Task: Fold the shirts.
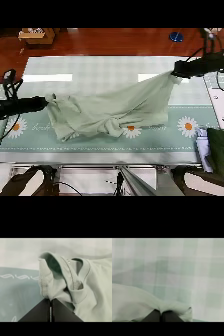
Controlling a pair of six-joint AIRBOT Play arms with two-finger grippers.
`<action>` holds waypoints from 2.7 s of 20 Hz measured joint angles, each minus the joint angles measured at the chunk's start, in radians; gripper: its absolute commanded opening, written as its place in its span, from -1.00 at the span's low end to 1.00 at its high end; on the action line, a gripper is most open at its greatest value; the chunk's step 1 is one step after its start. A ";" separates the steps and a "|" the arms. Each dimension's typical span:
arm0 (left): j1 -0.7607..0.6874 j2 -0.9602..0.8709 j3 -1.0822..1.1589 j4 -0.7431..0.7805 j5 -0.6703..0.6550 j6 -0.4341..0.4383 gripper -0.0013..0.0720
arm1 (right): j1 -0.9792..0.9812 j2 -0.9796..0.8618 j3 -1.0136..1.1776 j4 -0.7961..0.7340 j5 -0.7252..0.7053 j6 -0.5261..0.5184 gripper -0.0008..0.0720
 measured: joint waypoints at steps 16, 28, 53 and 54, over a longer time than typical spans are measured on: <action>0.068 -0.108 0.160 -0.096 -0.498 -0.156 0.66 | 0.012 -0.103 -0.002 -0.009 -0.023 -0.069 -0.89; -0.309 -0.163 -0.084 -0.192 -0.354 -0.288 0.66 | 0.012 -0.103 -0.002 -0.056 0.017 -0.099 -0.89; -0.419 -0.196 -0.012 -0.502 -0.269 -0.105 -0.91 | 0.012 -0.079 -0.002 -0.138 0.134 -0.099 -0.89; -0.408 -0.171 0.013 -0.504 -0.269 -0.096 -0.92 | 0.012 -0.062 -0.001 -0.141 0.134 -0.099 -0.89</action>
